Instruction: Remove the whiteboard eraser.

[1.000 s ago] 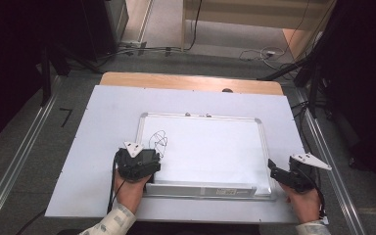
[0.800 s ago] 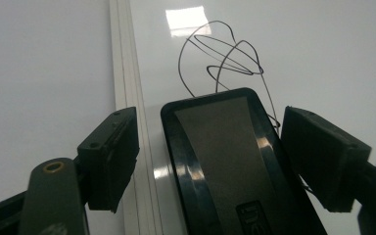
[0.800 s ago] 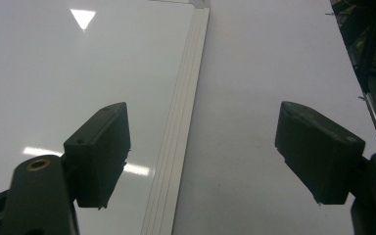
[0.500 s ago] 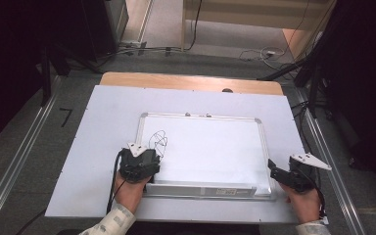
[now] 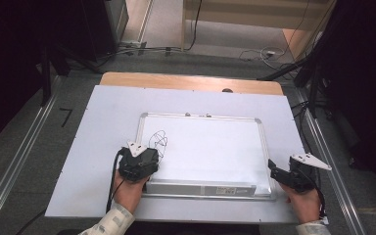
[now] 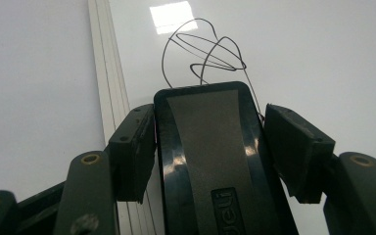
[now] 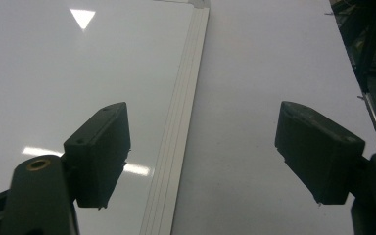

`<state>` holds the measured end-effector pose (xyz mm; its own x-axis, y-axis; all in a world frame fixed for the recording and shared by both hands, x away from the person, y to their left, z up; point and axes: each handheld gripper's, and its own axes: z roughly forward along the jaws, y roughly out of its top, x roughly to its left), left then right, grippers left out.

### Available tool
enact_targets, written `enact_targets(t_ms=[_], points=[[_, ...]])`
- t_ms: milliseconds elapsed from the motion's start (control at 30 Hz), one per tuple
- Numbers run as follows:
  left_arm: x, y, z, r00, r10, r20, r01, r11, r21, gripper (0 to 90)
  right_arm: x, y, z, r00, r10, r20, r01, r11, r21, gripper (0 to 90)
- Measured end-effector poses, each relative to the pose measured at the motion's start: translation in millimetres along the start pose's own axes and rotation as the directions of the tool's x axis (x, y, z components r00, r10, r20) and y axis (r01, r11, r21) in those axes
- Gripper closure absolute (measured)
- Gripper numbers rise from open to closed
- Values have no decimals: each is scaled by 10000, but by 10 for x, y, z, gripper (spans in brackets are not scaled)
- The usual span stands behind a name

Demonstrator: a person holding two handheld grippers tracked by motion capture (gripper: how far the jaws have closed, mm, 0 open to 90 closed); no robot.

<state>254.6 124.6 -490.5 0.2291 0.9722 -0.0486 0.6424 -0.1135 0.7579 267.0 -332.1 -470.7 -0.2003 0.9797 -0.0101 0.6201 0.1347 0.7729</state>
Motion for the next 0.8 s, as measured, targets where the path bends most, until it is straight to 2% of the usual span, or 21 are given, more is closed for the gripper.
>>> enact_targets(t_ms=[200,267,467,633,800], points=[[9,-55,43,9996,-227,160,228,9997,-23,367,-3,-2,-2,10000,-15,5,15,10000,-11,196],[11,-51,51,9997,-166,160,166,9999,-2,366,0,-2,-1,10000,13,10,-13,10000,6,196],[36,-41,78,9984,-371,426,364,9992,160,356,4,-3,5,10000,-69,-8,69,10000,-5,196],[19,-27,73,9993,-96,372,88,9997,217,372,7,-3,6,10000,-67,3,67,10000,0,196],[46,-17,66,9985,-182,510,173,9997,174,378,2,-2,0,10000,-7,-5,7,10000,-7,196]])
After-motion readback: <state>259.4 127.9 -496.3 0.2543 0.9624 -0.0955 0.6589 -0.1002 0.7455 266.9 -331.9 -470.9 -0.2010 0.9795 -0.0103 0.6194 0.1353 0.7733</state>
